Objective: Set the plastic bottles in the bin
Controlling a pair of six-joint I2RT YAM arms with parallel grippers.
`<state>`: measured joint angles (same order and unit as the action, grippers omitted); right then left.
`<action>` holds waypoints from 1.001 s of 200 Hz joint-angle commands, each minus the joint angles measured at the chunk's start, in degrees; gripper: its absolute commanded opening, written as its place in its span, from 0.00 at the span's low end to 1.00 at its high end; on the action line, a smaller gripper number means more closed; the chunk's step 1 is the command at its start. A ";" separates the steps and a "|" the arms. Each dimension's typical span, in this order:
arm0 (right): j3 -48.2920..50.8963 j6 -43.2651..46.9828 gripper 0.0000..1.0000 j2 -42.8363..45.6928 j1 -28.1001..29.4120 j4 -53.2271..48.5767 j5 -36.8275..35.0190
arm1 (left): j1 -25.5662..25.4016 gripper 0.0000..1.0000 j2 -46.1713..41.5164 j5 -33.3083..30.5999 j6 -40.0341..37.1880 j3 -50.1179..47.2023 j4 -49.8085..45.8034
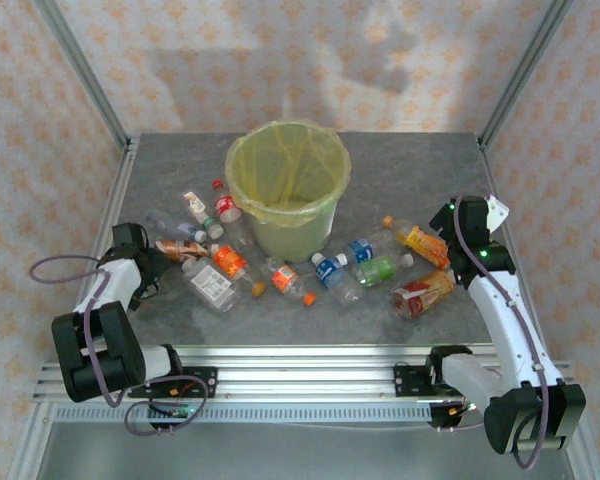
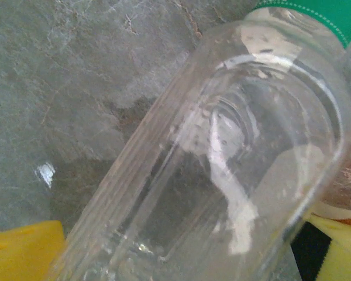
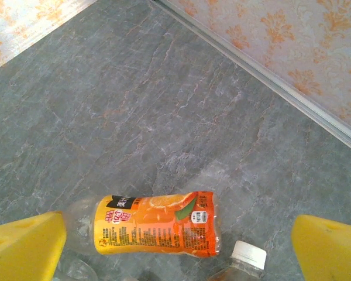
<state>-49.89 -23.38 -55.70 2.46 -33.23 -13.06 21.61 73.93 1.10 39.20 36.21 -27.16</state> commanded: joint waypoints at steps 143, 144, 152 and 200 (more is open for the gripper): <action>-1.26 -0.61 0.99 1.12 0.27 -0.93 0.03 | 0.88 0.59 4.70 -0.22 0.65 3.33 2.49; -1.26 -0.57 0.99 1.12 0.27 -0.90 0.04 | 0.89 0.59 4.63 -0.22 0.68 3.34 2.47; -1.29 -0.54 0.99 1.06 0.27 -0.84 0.14 | 0.89 0.55 4.01 -0.22 0.87 3.19 2.21; -1.71 -0.72 0.99 1.04 0.35 -1.39 0.07 | 0.88 0.43 -2.45 -0.66 0.79 3.74 -2.53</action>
<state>-49.89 -23.40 -55.22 2.48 -33.23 -12.58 21.91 75.83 1.30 39.42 38.83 -25.50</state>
